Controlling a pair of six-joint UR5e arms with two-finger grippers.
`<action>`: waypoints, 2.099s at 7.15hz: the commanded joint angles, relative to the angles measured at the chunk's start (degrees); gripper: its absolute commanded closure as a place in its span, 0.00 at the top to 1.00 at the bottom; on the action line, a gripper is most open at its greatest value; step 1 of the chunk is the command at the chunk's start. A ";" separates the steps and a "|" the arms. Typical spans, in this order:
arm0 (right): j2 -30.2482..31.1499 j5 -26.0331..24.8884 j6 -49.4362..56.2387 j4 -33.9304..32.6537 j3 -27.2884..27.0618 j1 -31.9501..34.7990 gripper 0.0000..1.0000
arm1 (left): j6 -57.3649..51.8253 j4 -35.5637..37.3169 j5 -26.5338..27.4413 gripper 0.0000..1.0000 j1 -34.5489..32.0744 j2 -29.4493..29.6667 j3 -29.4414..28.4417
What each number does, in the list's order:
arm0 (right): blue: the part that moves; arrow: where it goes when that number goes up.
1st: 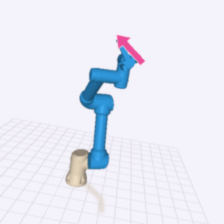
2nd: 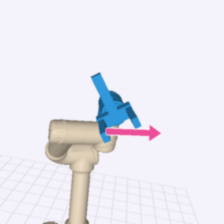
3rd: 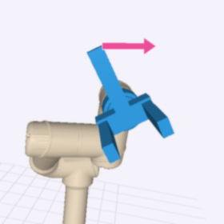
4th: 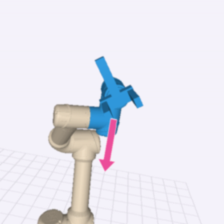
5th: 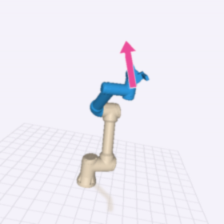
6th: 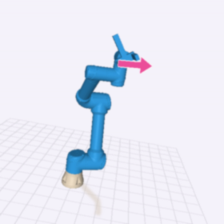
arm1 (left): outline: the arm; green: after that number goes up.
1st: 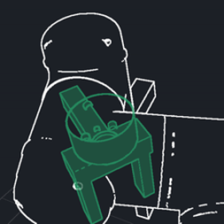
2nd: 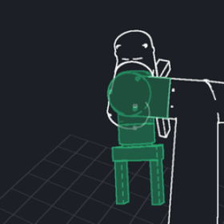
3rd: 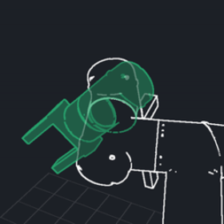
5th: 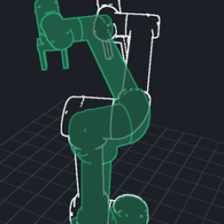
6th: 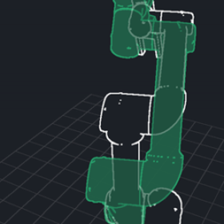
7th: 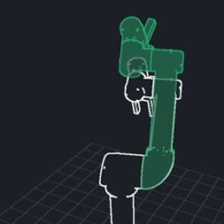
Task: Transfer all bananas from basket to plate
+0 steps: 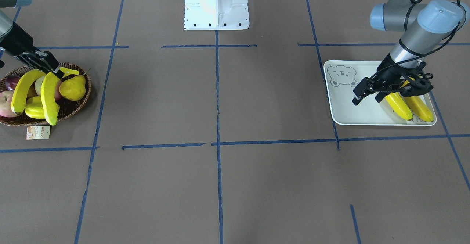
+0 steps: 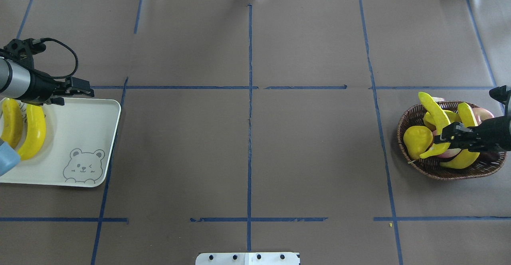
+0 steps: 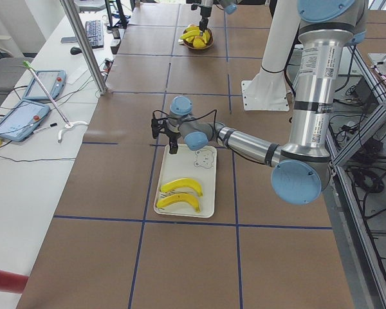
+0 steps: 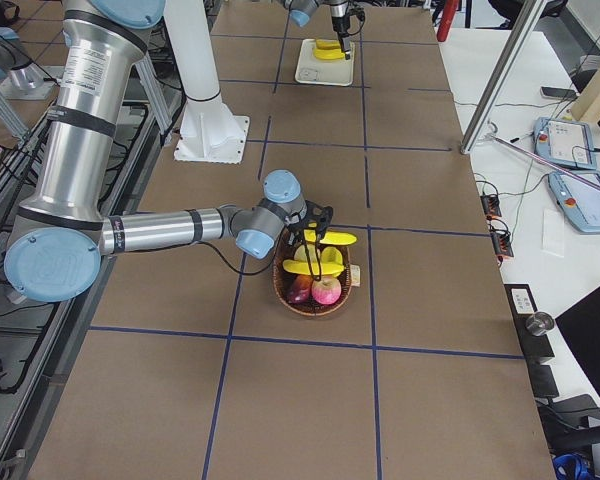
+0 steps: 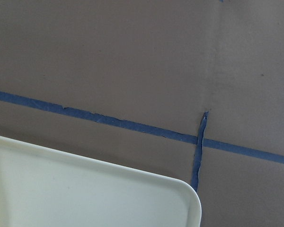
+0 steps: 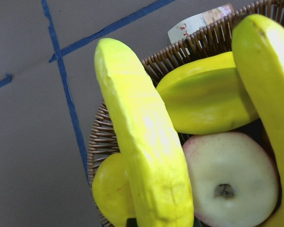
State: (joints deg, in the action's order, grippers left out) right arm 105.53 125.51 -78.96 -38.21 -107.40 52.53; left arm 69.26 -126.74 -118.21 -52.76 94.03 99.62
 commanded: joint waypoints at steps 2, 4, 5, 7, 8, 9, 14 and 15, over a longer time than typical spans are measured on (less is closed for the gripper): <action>-3.98 13.48 2.67 -0.72 -2.73 10.30 0.00 | 0.00 0.00 0.00 1.00 0.03 0.45 -0.21; -20.01 11.79 2.58 -11.38 -2.38 4.20 0.00 | 3.05 0.00 -0.52 1.00 0.12 3.07 -0.21; -26.54 5.16 2.14 -13.97 -2.55 -1.14 0.00 | 8.64 -0.35 -0.70 1.00 1.25 5.96 0.22; -32.90 -9.43 -0.57 -14.09 -2.55 -12.75 0.00 | 22.94 -3.49 -0.62 1.00 5.19 13.94 0.06; -35.63 -13.58 -2.41 -14.09 -2.55 -15.76 0.00 | 29.81 -4.64 -0.44 1.00 6.69 17.47 0.66; -37.49 -16.41 -2.61 -14.43 -2.73 -17.53 0.00 | 37.02 -5.70 -0.53 1.00 6.71 21.42 1.89; -44.62 -23.99 -2.52 -22.34 -2.99 -23.69 0.00 | 45.26 -5.36 3.48 1.00 12.67 29.88 1.20; -44.62 -24.78 -2.52 -22.35 -2.99 -24.22 0.00 | 45.87 -5.01 5.26 1.00 13.21 31.38 0.67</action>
State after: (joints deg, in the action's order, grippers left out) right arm 61.14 101.90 -81.47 -60.18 -110.39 29.17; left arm 114.41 -132.10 -115.27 -40.67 123.58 100.76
